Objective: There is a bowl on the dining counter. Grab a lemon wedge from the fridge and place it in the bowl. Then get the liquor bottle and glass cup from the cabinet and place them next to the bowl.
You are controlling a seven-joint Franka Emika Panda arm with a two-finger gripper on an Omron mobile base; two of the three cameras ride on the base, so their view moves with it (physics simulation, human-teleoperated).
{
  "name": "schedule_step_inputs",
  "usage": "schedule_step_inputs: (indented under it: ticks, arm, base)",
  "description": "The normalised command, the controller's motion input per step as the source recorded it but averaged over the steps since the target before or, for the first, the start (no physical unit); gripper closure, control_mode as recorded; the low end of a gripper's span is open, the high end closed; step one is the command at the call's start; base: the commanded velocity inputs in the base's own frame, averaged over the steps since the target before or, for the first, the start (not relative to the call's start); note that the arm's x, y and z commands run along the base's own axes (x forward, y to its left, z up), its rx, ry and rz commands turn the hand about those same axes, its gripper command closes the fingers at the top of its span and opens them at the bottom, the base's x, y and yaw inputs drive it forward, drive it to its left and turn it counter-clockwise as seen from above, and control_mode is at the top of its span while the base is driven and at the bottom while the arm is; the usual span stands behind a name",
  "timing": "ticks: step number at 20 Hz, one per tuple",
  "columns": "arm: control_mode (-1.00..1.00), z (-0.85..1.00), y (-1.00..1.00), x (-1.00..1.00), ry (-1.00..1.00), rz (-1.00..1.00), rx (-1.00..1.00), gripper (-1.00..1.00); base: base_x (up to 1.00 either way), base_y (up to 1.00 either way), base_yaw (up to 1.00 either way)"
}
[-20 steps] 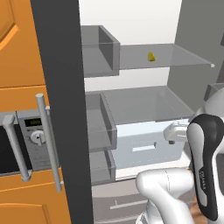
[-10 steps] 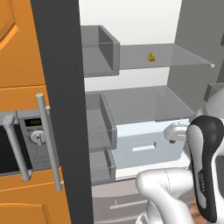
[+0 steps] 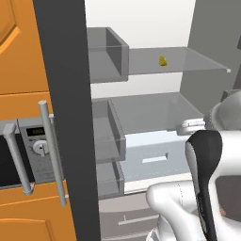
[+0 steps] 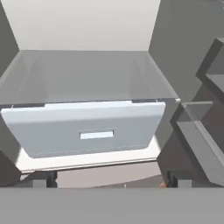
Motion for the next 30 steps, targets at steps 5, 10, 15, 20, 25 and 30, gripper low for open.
schedule_step_inputs:
  ticks: [5, 10, 15, 20, 25, 30]
  arm:
    - [-1.00, 0.56, -0.04, 0.18, -0.16, -0.07, -0.11, -1.00]
    - [-1.00, 0.55, -0.04, 0.27, -0.07, -0.04, -0.05, -1.00]
    - [-1.00, 0.48, 0.00, 0.24, -0.05, 0.00, -0.03, -1.00]
    - [-1.00, 0.15, 0.00, 0.02, -0.06, 0.00, -0.01, -1.00]
    - [-1.00, 0.00, 0.00, 0.00, 0.00, 0.00, 0.00, -1.00]
    - [-1.00, 0.03, 0.00, 0.01, -0.03, -0.01, 0.00, -1.00]
  base:
    - [0.00, 0.00, 0.00]
    - [0.00, 0.00, 0.00]
    - [0.00, 0.00, 0.00]
    - [0.00, 0.00, 0.00]
    - [0.00, 0.00, 0.00]
    - [0.00, 0.00, 0.00]
